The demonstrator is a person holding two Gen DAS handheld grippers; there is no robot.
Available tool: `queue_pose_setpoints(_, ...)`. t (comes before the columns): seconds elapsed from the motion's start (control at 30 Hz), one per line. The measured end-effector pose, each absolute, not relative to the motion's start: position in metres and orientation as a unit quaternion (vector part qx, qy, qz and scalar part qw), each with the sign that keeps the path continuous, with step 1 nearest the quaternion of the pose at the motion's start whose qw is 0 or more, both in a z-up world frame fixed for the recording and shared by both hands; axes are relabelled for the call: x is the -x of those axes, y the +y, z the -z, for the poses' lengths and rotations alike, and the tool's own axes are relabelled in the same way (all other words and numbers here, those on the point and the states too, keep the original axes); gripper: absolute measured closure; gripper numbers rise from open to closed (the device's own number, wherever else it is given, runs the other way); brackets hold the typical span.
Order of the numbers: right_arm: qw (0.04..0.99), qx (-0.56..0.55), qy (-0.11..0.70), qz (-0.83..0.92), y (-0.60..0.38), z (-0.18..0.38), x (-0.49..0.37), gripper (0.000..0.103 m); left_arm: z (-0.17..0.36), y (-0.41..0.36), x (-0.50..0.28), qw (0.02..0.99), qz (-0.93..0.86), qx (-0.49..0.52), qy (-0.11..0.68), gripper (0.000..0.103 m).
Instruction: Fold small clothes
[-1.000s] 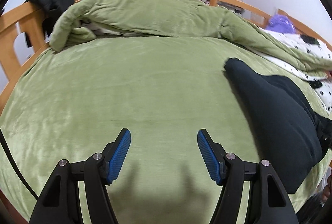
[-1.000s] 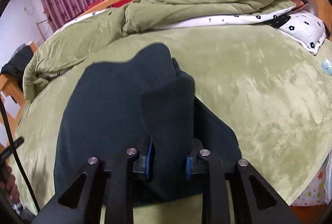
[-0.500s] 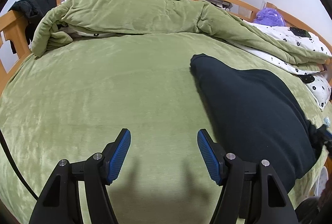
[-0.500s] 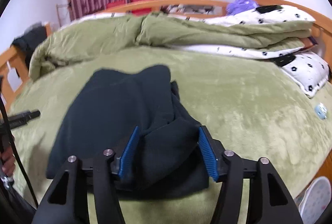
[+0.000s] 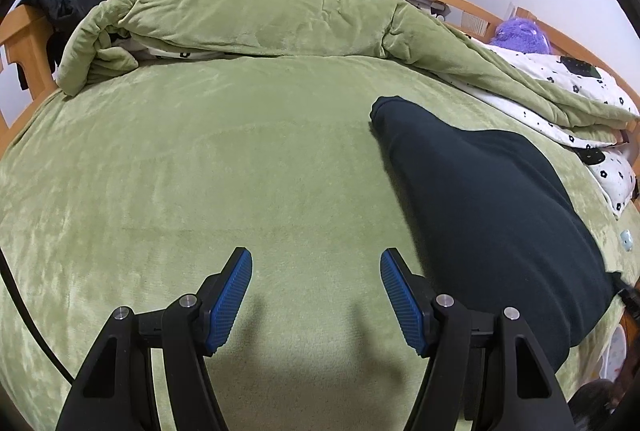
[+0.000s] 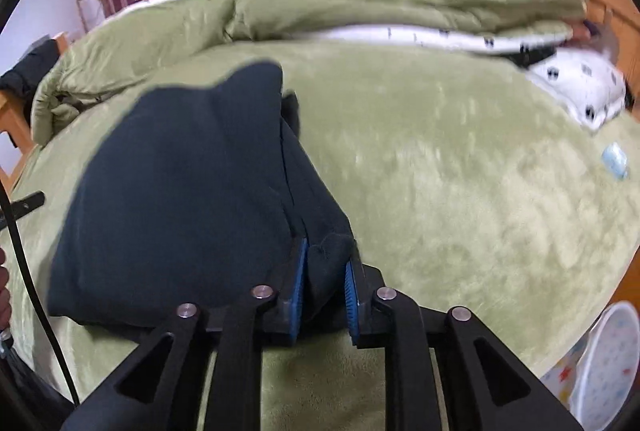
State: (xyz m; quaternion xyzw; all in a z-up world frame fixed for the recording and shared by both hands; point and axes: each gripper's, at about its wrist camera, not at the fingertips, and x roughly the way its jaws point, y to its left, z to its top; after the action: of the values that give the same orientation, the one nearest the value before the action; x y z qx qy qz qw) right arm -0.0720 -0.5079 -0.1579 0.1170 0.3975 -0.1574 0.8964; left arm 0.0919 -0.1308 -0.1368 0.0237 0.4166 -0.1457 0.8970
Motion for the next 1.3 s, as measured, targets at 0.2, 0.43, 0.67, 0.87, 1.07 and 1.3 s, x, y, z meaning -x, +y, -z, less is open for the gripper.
queue_pose_setpoints(0.2,0.924,-0.066,0.333,0.177,-0.503,0.106,0.086,0.061,0.137,-0.126,-0.097,0.898,0.151,-0.018,0.412,0.038)
queue_pose_setpoints(0.43,0.904,-0.087,0.405,0.106,-0.493,0.147,0.028,0.057,0.133,-0.126,-0.099,0.902,0.153,-0.020,0.404,0.038)
queue_pose_setpoints(0.67,0.935,-0.093,0.334,0.070,-0.493,0.136,0.050,0.098,0.137,-0.117,-0.101,0.900,0.151,-0.019,0.408,0.038)
queue_pose_setpoints(0.87,0.874,-0.126,0.453,0.124,-0.520,0.186,0.029,0.098,0.140,-0.116,-0.103,0.898,0.156,-0.012,0.412,0.038)
queue_pose_setpoints(1.07,0.904,-0.070,0.401,0.127,-0.501,0.145,0.026,0.069,0.138,-0.116,-0.101,0.899,0.157,-0.018,0.408,0.038)
queue_pose_setpoints(1.3,0.899,-0.123,0.400,0.129,-0.524,0.144,-0.037,0.060,0.142,-0.118,-0.107,0.899,0.152,-0.023,0.411,0.038)
